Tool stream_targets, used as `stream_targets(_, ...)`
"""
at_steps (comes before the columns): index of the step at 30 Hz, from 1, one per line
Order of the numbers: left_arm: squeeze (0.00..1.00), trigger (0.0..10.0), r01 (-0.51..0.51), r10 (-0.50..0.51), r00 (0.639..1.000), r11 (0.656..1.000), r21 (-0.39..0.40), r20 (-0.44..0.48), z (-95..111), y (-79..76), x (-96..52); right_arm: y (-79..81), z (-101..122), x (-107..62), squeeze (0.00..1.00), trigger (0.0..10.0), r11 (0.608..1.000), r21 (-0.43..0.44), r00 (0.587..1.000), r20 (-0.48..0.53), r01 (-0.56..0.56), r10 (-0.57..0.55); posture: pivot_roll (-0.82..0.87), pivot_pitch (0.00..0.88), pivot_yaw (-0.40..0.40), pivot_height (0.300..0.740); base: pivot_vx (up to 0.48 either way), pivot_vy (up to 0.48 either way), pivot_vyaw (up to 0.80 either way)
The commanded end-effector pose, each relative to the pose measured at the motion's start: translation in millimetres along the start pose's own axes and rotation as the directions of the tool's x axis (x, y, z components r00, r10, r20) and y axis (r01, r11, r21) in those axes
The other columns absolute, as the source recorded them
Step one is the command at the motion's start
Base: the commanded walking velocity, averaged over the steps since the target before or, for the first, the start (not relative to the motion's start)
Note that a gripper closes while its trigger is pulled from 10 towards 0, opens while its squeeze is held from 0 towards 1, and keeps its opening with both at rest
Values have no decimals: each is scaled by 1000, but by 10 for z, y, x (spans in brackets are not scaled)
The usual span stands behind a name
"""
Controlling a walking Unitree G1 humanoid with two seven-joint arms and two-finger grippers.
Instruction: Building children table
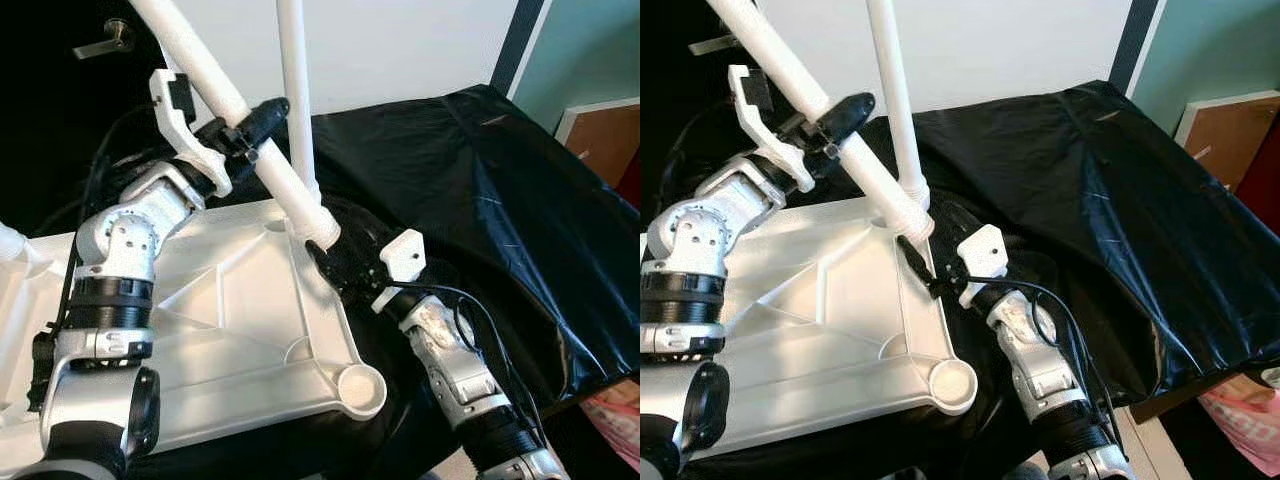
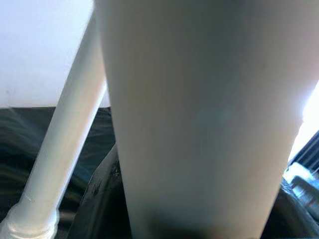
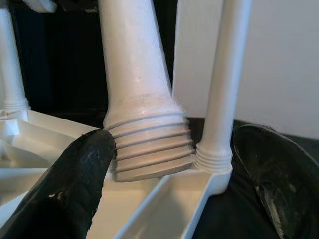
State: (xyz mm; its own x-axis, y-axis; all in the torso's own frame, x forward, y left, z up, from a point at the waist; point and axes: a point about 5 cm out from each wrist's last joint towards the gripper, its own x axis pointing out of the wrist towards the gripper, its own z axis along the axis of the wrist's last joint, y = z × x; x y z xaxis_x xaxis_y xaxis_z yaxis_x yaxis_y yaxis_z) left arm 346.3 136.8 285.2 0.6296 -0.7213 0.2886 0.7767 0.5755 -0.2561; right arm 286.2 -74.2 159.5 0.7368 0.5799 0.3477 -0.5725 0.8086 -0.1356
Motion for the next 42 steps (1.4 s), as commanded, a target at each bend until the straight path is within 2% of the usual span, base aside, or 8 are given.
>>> stream_targets(1, 0, 10000, 107, -105, 994, 991, 84, -27, 4, -100, 5, -65, -4, -31, 0, 10000, 999, 19, 999, -19, 36, -36, -83, 43, 41, 740, 0, 0, 0)
stream_targets(2, 0, 10000, 92, -77, 994, 975, 202, -82, -80, -164, 72, -90, 7, 11, 0, 10000, 999, 14, 997, -57, 48, -47, -85, 42, 40, 740, 0, 0, 0)
stream_targets(3, 0, 10000, 96, -76, 993, 968, 232, -94, -107, -189, 93, -92, 12, 30, 0, 10000, 999, 11, 997, -68, 46, -45, -85, 41, 39, 740, 0, 0, 0)
stream_targets(10, 0, 10000, 118, -84, 989, 946, 303, -122, -227, -316, 187, -22, 33, 157, 0, 10000, 1000, -8, 993, -113, -27, 26, -84, 33, 34, 740, 0, 0, 0)
stream_targets(19, 0, 10000, 130, -93, 987, 935, 329, -128, -290, -409, 249, 78, 43, 260, 0, 10000, 995, -25, 986, -139, -96, 91, -78, 27, 32, 740, 0, 0, 0)
stream_targets(25, 0, 10000, 164, -125, 984, 913, 374, -126, -380, -573, 343, 165, 15, 359, 0, 10000, 988, -21, 968, -206, -154, 147, -69, 15, 25, 740, 0, 0, 0)
stream_targets(29, 0, 10000, 199, -162, 978, 908, 369, -128, -419, -677, 378, 139, 12, 440, 0, 10000, 988, -56, 968, -218, -142, 127, -70, 11, 27, 740, 0, 0, 0)
stream_targets(42, 0, 10000, 244, -207, 969, 897, 369, -138, -476, -800, 409, 84, 24, 560, 0, 10000, 987, -93, 970, -219, -130, 107, -68, 3, 30, 740, 0, 0, 0)
